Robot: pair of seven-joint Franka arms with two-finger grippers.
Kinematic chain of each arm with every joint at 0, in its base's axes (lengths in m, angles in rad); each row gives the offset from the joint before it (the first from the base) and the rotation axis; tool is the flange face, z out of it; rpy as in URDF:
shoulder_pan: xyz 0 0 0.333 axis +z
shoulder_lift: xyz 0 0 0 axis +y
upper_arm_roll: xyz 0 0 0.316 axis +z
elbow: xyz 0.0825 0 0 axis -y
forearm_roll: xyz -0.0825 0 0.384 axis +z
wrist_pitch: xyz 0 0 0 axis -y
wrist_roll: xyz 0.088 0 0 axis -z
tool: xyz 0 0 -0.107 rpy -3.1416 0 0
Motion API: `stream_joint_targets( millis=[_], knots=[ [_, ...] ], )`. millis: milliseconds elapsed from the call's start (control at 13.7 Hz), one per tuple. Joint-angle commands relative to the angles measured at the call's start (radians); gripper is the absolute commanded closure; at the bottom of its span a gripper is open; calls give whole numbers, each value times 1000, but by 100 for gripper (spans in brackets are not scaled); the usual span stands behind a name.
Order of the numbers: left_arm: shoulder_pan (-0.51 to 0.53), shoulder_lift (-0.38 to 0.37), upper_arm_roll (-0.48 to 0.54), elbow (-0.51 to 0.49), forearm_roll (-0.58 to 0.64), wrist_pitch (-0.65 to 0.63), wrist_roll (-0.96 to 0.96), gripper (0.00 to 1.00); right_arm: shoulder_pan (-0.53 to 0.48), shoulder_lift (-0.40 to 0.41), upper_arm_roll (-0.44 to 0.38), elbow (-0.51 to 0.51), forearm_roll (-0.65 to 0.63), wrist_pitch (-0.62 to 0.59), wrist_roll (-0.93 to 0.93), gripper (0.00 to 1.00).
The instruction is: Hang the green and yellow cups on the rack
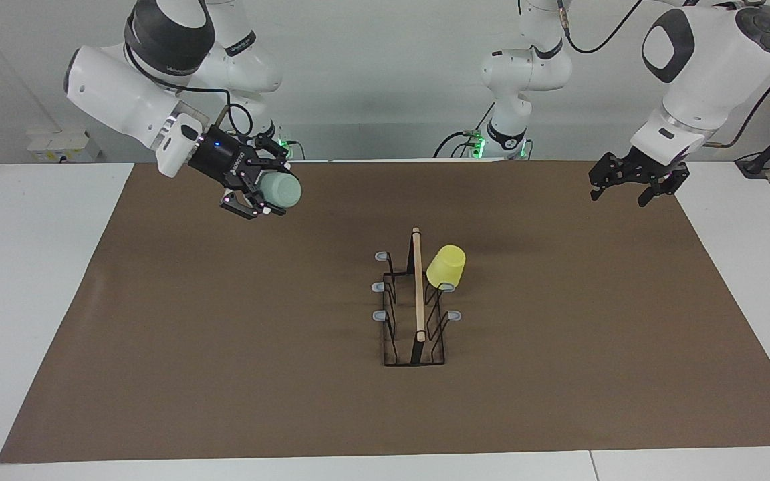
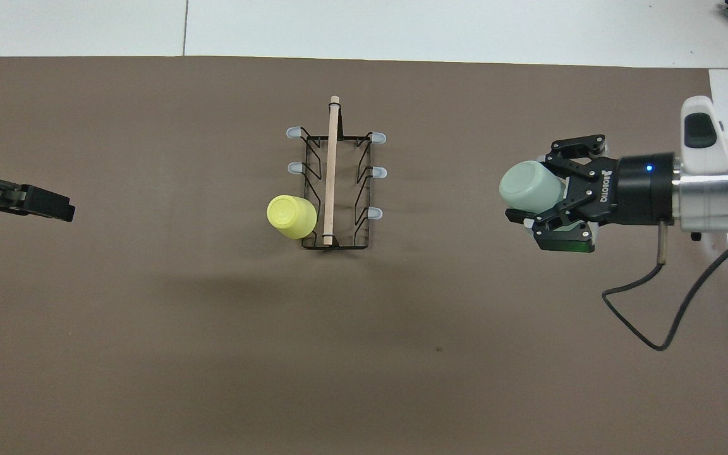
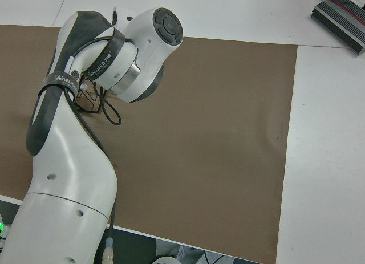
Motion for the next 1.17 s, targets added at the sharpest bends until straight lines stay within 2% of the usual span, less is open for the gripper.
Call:
stream_joint_targets(
  millis=[0, 293, 512, 659, 805, 1098],
  knots=[
    [-14, 1, 17, 4, -6, -11, 10, 0, -72, -42, 8, -40, 106, -67, -78, 100],
    [-16, 1, 17, 5, -5, -8, 10, 0, -146, -56, -15, -56, 135, -145, -179, 100],
    [-14, 5, 18, 15, -6, 24, 1, 0, -140, -77, -130, -77, 158, -251, -207, 100],
    [-8, 7, 18, 16, -8, 18, -5, 0, -113, -116, -187, -149, 233, -252, -210, 100],
    [-4, 8, 17, 24, -6, -1, -48, 0, -39, -129, -240, -187, 268, -226, -233, 100],
    [-2, 4, 15, 18, -5, 8, -137, 0, 68, -177, -239, -335, 435, -40, -314, 100]
  ],
)
